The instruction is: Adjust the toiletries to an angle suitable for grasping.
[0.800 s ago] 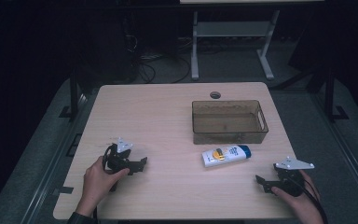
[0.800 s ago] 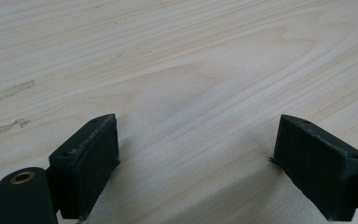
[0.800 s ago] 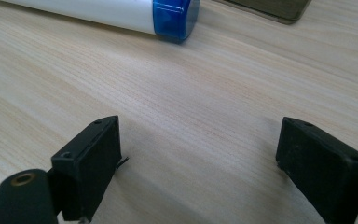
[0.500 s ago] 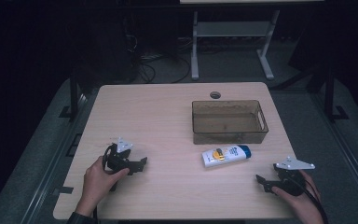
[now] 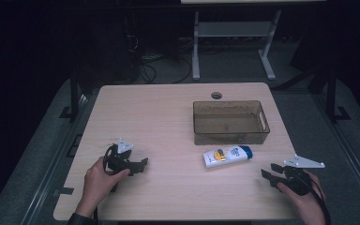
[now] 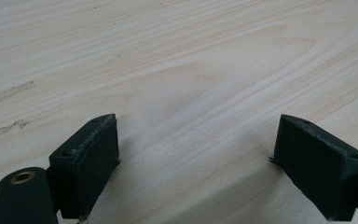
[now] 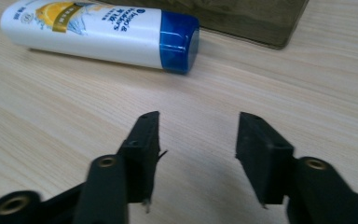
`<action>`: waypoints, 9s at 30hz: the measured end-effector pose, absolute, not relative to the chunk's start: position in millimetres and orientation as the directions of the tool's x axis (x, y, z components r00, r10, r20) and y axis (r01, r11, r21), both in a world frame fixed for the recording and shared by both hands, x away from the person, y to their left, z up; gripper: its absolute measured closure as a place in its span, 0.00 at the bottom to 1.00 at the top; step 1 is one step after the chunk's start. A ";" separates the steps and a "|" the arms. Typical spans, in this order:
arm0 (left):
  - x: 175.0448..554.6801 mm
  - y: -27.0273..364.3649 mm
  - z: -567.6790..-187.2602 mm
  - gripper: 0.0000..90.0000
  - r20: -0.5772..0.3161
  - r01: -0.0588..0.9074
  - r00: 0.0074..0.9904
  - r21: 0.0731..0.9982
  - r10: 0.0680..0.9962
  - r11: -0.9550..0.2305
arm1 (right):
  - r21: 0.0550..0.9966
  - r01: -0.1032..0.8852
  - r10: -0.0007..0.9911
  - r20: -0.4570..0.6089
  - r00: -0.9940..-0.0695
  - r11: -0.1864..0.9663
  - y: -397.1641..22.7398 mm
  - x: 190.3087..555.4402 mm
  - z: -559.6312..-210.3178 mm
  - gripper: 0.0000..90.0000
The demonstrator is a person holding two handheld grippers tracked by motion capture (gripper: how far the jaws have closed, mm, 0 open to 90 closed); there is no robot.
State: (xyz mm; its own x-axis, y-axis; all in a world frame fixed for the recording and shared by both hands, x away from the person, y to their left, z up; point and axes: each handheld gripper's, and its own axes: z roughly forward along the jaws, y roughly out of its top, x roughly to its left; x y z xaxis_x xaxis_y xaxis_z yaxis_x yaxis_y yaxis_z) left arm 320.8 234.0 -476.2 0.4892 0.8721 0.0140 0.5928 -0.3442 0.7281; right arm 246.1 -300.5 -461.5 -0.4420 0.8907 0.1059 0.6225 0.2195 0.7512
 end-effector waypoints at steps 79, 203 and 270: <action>320.6 234.9 -476.0 0.14 0.016 0.592 0.495 0.726 0.869 -0.350 | 0.725 0.619 0.806 0.152 -0.573 0.303 -179.2 351.9 -454.5 1.00; 320.4 234.9 -476.1 0.14 0.015 0.592 0.495 0.727 0.869 -0.349 | 0.664 0.593 0.645 0.213 -0.734 0.455 -139.0 270.8 -455.2 1.00; 320.4 234.9 -476.0 0.14 0.016 0.592 0.495 0.726 0.868 -0.351 | 0.674 0.704 0.897 0.142 -0.418 0.222 -271.9 287.6 -464.4 1.00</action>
State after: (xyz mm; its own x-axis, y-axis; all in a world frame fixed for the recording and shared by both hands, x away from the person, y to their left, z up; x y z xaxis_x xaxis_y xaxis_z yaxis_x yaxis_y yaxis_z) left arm 320.4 234.9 -476.0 0.4955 0.8685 0.0159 0.5916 -0.3508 0.7259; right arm 287.6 -271.9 -464.4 -0.4180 0.8973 0.1417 0.7044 0.2217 0.6743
